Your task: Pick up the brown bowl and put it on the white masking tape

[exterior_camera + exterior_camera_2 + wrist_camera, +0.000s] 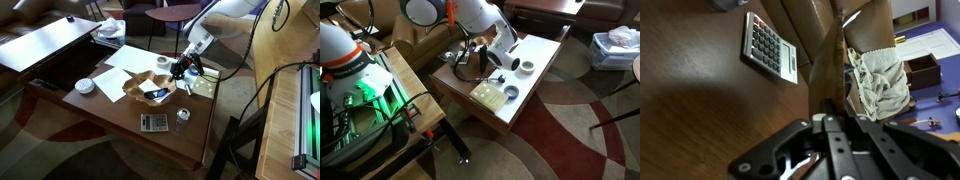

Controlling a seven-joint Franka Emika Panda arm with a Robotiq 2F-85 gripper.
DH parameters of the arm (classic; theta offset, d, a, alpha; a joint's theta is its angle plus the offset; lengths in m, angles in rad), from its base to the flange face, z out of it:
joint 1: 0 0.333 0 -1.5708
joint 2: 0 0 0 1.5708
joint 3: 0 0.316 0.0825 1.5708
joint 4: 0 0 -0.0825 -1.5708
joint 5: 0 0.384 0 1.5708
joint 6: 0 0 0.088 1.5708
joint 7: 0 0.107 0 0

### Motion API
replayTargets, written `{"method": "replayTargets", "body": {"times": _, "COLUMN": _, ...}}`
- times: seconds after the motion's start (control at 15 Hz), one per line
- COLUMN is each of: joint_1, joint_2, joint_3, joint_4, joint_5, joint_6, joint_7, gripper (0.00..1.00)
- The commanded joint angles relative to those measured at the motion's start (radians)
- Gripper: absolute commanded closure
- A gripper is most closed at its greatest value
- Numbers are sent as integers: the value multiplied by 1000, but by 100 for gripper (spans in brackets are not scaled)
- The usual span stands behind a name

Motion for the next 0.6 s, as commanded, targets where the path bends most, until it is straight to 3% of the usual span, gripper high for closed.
{"method": "replayTargets", "body": {"times": 0.0, "joint_1": -5, "joint_2": 0, "joint_3": -2, "joint_4": 4, "joint_5": 7, "joint_6": -7, "joint_7": 7, "gripper": 89}}
{"method": "replayTargets", "body": {"times": 0.07, "joint_1": -9, "joint_2": 0, "joint_3": -2, "joint_4": 5, "joint_5": 10, "joint_6": -8, "joint_7": 10, "gripper": 97}}
{"method": "replayTargets", "body": {"times": 0.13, "joint_1": -29, "joint_2": 5, "joint_3": 15, "joint_4": 12, "joint_5": 42, "joint_6": -2, "joint_7": 11, "gripper": 97}}
{"method": "replayTargets", "body": {"times": 0.27, "joint_1": -42, "joint_2": 1, "joint_3": -13, "joint_4": 32, "joint_5": 163, "joint_6": -18, "joint_7": -1, "gripper": 97}}
{"method": "replayTargets", "body": {"times": 0.33, "joint_1": -84, "joint_2": 3, "joint_3": 20, "joint_4": 33, "joint_5": 160, "joint_6": -7, "joint_7": 9, "gripper": 97}}
{"method": "replayTargets", "body": {"times": 0.53, "joint_1": -142, "joint_2": -1, "joint_3": 21, "joint_4": 50, "joint_5": 233, "joint_6": -3, "joint_7": -14, "gripper": 97}}
